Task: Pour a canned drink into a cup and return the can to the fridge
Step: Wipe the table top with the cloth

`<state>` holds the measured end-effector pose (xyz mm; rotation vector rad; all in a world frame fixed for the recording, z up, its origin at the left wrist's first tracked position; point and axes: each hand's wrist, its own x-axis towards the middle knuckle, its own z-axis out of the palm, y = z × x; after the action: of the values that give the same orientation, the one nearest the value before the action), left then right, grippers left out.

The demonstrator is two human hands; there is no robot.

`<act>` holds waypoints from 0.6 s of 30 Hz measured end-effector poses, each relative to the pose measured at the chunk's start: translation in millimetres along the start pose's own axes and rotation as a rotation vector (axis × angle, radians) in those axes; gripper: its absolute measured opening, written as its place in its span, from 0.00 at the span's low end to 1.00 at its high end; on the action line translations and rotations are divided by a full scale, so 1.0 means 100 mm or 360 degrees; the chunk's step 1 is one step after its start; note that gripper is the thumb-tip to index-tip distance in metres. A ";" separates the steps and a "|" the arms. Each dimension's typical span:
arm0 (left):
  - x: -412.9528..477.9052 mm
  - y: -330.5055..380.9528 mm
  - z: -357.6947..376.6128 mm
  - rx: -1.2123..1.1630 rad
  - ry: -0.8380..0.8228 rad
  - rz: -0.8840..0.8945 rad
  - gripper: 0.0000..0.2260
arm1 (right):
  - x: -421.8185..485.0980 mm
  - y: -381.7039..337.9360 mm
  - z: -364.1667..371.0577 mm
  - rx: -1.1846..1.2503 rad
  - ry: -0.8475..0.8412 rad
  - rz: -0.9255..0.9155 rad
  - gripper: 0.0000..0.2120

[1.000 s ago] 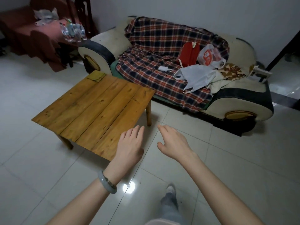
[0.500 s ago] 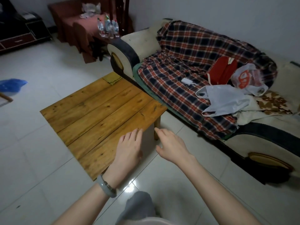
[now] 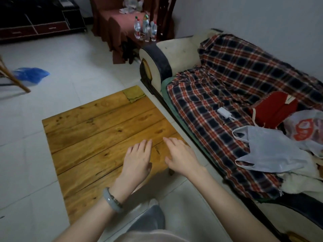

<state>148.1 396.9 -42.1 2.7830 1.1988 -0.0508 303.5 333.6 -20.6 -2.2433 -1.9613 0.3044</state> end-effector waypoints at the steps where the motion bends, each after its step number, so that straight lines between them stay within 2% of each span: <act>1: 0.15 -0.03 -0.03 -0.0001 0.0008 -0.0007 0.39 | 0.17 0.05 -0.03 0.0001 -0.0006 -0.0025 0.30; 6: 0.75 -0.24 -0.10 -0.0029 0.0028 -0.0110 0.38 | 0.91 0.28 -0.08 0.0029 -0.0047 -0.0145 0.30; 11: 1.12 -0.50 -0.07 -0.0073 -0.0051 -0.0250 0.37 | 1.48 0.43 -0.04 0.0070 -0.0205 -0.0231 0.31; 18: 1.60 -0.97 0.00 -0.0035 -0.0105 -0.0472 0.36 | 2.36 0.66 0.09 0.0109 -0.0294 -0.0365 0.30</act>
<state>187.6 578.9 -62.5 2.5398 1.5718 -0.1516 395.1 558.5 -58.4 -1.9865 -2.2372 0.5573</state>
